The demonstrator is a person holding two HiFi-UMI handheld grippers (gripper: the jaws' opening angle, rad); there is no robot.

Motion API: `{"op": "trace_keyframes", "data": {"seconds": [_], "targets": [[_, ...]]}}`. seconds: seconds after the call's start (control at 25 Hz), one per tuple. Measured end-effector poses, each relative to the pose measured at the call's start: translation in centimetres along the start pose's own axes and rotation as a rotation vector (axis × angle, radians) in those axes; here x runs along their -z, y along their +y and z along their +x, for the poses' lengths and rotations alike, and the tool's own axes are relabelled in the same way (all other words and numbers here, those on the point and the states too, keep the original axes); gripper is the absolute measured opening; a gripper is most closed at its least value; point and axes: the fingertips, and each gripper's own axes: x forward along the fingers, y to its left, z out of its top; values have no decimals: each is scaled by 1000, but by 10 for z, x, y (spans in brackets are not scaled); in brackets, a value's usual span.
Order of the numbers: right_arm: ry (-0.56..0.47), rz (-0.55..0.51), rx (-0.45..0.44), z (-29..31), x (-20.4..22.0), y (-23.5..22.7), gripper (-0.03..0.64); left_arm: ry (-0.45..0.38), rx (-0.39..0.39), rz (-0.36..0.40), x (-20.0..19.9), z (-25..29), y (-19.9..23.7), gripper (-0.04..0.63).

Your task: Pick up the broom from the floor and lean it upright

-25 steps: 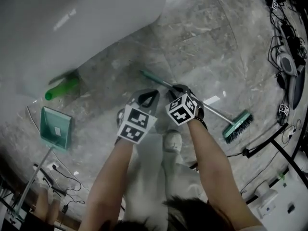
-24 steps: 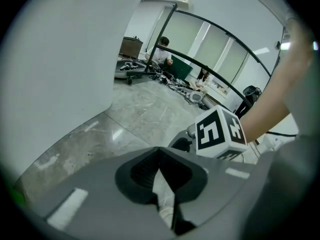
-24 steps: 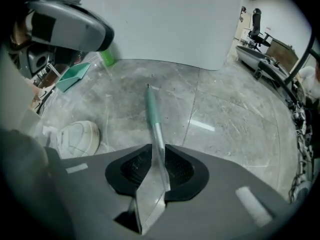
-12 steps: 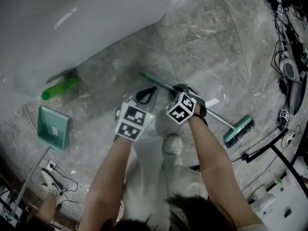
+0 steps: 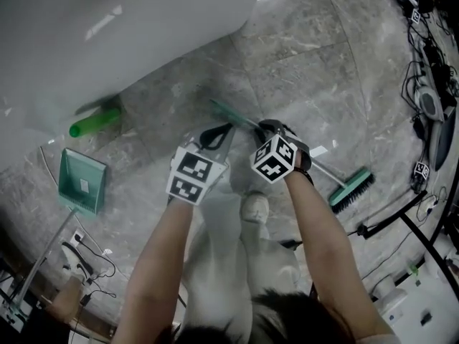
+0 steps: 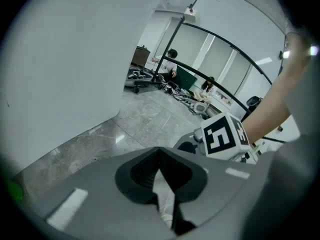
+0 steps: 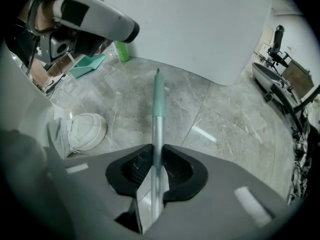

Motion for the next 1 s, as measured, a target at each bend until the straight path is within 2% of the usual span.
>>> {"op": "trace_keyframes", "data": {"seconds": [0.24,0.6,1.0], "targets": [[-100,3,20,-55,-23,-8,75,-19,-28,-17,-25,-26,-14,-2],[-241,15,77,-143,-65,-23,74,-104,-49,25,-92,-68,-40,-2],[-380,44,130,-219,-133,-33,73,-207,-123,25,-157,-126,-38,0]]}}
